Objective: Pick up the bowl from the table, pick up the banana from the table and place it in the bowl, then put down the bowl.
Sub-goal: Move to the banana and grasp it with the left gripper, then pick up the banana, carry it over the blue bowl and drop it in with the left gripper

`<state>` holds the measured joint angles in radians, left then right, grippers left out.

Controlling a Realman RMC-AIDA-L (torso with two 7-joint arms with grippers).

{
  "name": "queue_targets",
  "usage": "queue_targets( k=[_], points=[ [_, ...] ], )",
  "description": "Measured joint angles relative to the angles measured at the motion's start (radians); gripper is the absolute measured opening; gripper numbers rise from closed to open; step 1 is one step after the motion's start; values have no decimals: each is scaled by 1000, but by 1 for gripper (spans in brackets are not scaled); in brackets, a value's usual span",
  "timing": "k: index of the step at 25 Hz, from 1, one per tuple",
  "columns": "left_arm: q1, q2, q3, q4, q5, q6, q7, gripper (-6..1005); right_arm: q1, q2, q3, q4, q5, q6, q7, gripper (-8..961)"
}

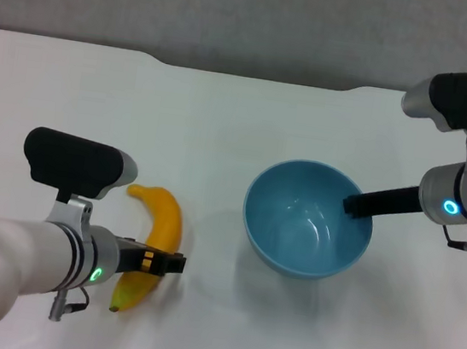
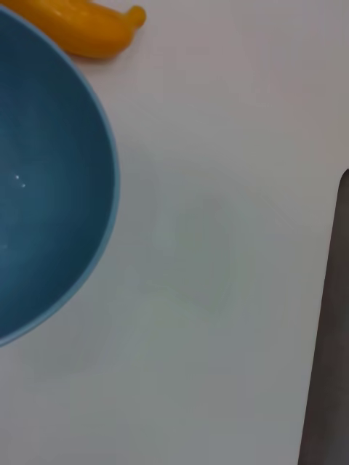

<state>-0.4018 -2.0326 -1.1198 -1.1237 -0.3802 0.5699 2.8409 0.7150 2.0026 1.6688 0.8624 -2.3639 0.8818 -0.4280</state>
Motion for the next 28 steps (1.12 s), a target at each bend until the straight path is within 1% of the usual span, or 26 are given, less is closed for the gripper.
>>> queue_targets(
  k=[4,9,15,21,25,28],
  points=[
    [-10,0,-1,25,-11,-6,0,809,0,1,-1,0,1,-2,0,54],
    [-12,0,-6,30,-15,-7,0,807,-5,2,4,6,3,-6,0,56],
    [-13,0,-8,41,-9,-8,0,611,-7,2,5,6,3,-6,0,58],
    [-11,2,-16,43,-9,-8,0,499,-11,2,5,3,5,-8,0,60],
    [-3,8,-48,27,2,3,0,498,-19,2,5,-3,5,-11,0,61],
    [38,20,-87,-45,27,28,0,498,-24,3,-2,-5,5,-20,-3,62]
  ],
)
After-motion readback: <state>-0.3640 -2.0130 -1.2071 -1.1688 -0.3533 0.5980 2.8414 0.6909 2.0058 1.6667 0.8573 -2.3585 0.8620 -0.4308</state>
